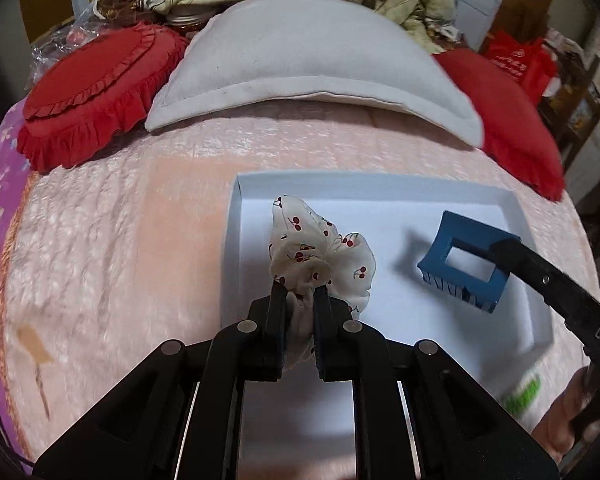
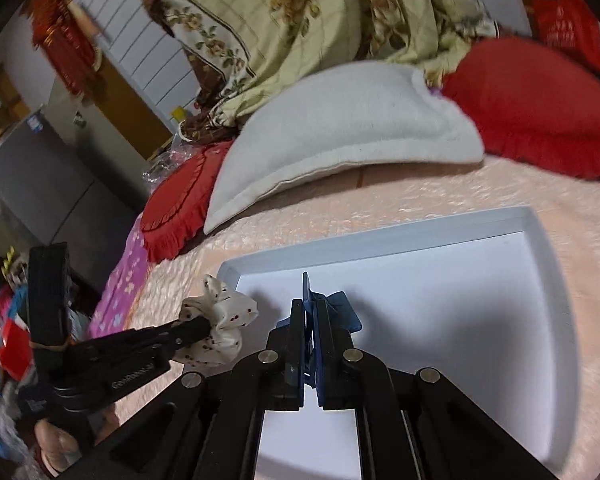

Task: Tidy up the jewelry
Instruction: 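Carry both items over the white tray and open both tools to drop them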

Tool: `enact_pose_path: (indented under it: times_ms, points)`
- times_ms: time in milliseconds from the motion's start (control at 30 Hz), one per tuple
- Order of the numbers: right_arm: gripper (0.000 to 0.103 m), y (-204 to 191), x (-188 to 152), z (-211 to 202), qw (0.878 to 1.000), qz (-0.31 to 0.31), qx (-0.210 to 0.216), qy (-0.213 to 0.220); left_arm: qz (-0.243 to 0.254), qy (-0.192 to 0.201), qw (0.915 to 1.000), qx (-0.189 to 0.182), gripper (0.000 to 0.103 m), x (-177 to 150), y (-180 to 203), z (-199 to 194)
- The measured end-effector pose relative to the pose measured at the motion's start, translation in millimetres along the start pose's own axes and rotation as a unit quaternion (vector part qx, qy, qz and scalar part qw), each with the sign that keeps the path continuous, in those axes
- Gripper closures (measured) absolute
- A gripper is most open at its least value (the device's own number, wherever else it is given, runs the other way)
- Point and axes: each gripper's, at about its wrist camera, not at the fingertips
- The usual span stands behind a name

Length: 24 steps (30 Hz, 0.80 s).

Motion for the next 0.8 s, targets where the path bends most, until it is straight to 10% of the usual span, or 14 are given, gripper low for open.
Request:
enact_pose_path:
  times_ms: [167, 367, 533, 800]
  points:
    - [0.099, 20.0, 6.6, 25.0, 1.000, 0.026, 0.000, -0.010, -0.003, -0.001, 0.9999, 0.010, 0.092, 14.7, -1.6, 23.6]
    - [0.096, 33.9, 7.5, 32.4, 0.999, 0.031, -0.022, -0.018, -0.017, -0.005, 0.9998, 0.000, 0.056, 12.8, -6.1, 32.6]
    - [0.064, 40.7, 5.5, 28.5, 0.998, 0.021, -0.064, -0.019, -0.046, -0.014, 0.9981, -0.039, 0.055, 11.5, -16.0, 22.1]
    - [0.061, 16.3, 0.9, -30.1, 0.995, -0.021, -0.093, 0.008, -0.045, 0.022, 0.9979, -0.041, 0.055, -10.2, -18.9, -48.6]
Point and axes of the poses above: each gripper's, at about its wrist camera, not at the fingertips, and z roughly the way its jaws point, y to its right, x to its top, and after that the axes turned 4 degrees about -z, right-handed
